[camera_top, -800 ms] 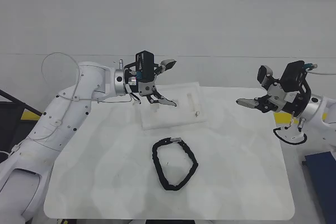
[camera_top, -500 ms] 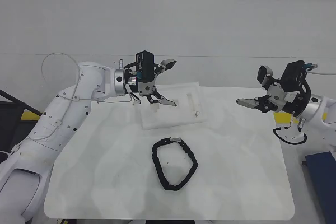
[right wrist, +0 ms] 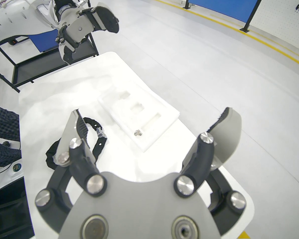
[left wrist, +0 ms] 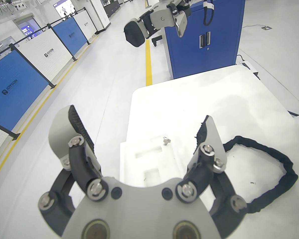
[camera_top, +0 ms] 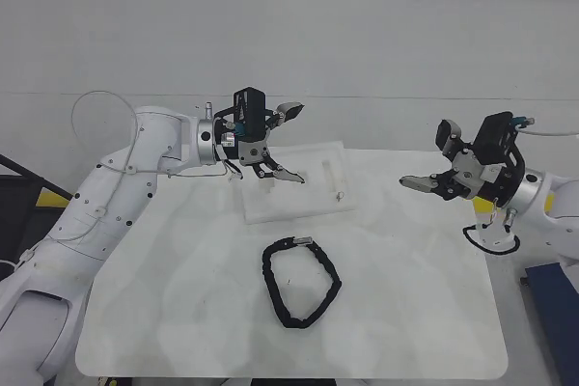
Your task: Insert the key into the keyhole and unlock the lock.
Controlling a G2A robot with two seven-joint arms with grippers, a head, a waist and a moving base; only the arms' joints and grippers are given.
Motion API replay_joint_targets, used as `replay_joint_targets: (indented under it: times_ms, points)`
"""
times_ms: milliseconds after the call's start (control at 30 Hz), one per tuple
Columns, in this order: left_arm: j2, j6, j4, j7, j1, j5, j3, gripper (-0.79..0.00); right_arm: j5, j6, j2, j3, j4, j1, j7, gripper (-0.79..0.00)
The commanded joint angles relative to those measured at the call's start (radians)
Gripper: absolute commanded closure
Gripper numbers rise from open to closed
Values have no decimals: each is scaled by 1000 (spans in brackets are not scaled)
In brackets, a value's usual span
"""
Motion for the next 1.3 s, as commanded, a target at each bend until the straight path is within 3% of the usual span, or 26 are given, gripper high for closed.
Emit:
replay_joint_targets:
  times_ms: [0,300,633,933,1267]
  points:
    - [0,0,0,0,0,0,0,-785,-31,20,-8,-28,-9,-2,42,-785]
    - [0,0,0,0,0,0,0,-785,-6,264,-66,-176,-38,21,230,-785]
    - [0,0,0,0,0,0,0,-785,-13,562,-181,-375,16,152,378,-785]
    - [0,0,0,0,0,0,0,-785,-41,699,-306,-533,132,290,446,-785]
    - [0,0,0,0,0,0,0,-785,52,852,-439,-614,296,377,431,-785]
